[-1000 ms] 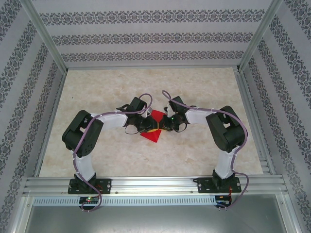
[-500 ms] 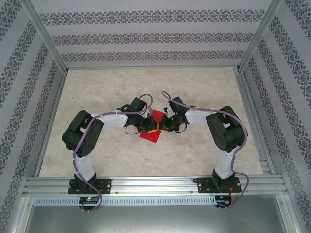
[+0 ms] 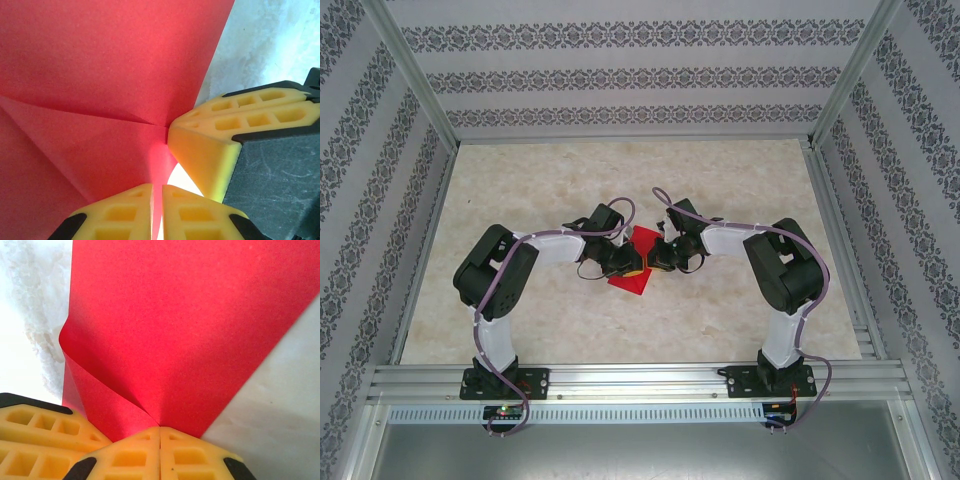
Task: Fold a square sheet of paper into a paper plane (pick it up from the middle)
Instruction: Fold the triangle a second time at the center of the table.
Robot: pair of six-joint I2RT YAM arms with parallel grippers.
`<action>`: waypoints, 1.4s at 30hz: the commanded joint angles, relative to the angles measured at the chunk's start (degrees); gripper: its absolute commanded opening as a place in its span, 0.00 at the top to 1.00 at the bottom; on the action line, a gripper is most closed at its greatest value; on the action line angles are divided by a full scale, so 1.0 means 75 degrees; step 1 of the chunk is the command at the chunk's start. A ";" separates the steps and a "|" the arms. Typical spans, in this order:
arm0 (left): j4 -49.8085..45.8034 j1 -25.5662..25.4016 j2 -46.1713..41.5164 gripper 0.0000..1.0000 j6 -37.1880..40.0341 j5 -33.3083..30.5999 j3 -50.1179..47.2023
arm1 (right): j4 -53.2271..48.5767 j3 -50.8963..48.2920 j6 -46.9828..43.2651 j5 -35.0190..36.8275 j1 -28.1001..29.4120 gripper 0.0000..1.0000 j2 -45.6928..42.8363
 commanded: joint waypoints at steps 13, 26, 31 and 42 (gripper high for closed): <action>-0.0093 -0.0132 -0.0252 0.86 0.0207 0.0064 -0.0018 | -0.0227 0.0145 -0.0200 0.0380 -0.0063 0.94 -0.0198; -0.0055 -0.0134 -0.0243 0.86 0.0220 0.0060 -0.0090 | -0.0415 0.0197 -0.0330 0.0604 -0.0052 0.95 -0.0238; -0.0055 -0.0132 -0.0243 0.86 0.0253 0.0072 -0.0101 | -0.0435 0.0201 -0.0319 0.0662 -0.0039 0.95 -0.0201; -0.0054 -0.0140 -0.0262 0.88 0.0291 -0.0007 -0.0126 | -0.0145 0.0031 -0.0277 0.0321 -0.0034 0.95 -0.0583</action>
